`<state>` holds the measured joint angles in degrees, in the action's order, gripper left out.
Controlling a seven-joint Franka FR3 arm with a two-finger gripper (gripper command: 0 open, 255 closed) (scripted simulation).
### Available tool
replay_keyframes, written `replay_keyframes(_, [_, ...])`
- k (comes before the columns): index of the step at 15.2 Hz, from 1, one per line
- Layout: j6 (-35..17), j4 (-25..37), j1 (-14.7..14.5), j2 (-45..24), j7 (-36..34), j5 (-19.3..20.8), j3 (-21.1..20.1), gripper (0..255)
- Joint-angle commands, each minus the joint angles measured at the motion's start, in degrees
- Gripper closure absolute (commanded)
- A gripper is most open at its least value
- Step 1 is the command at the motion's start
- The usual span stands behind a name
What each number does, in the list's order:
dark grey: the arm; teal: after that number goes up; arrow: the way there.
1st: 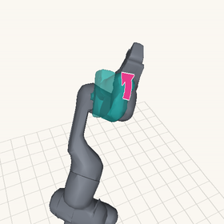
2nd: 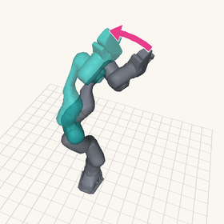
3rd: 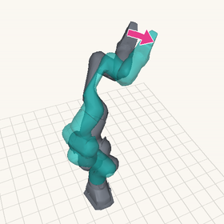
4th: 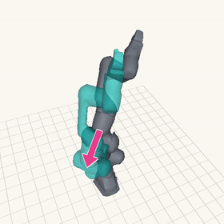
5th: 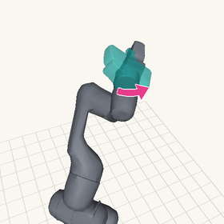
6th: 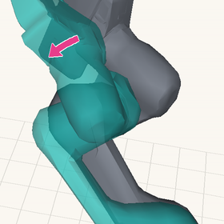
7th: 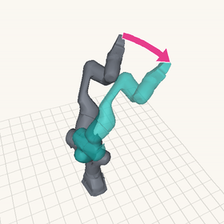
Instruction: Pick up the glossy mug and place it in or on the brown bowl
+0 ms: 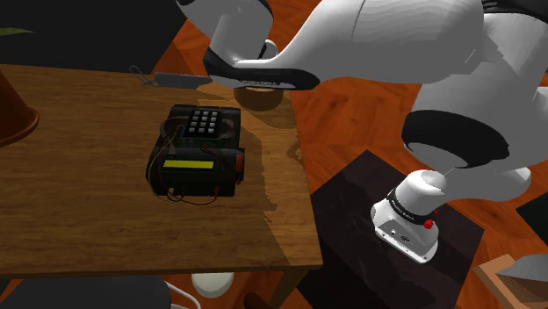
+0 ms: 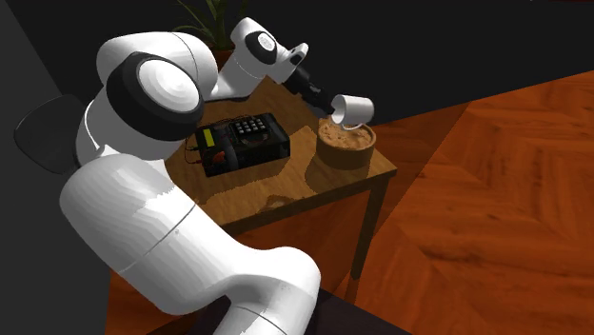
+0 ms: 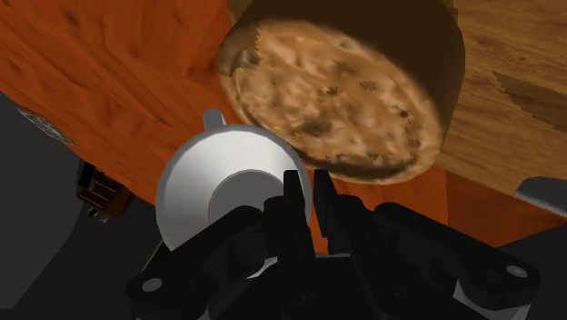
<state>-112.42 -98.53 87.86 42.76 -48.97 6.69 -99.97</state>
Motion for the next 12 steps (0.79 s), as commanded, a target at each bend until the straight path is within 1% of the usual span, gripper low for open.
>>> replay_keyframes(1, [-0.93, 0.58, 1.98, 0.82, 0.07, -0.56, -1.41, 255])
replay_keyframes(8, [-4.39, -2.24, 2.61, 2.50, -1.76, -1.57, -3.45, 255])
replay_keyframes(12, [-4.39, -2.24, 2.61, 2.50, -1.76, -1.57, -3.45, 255])
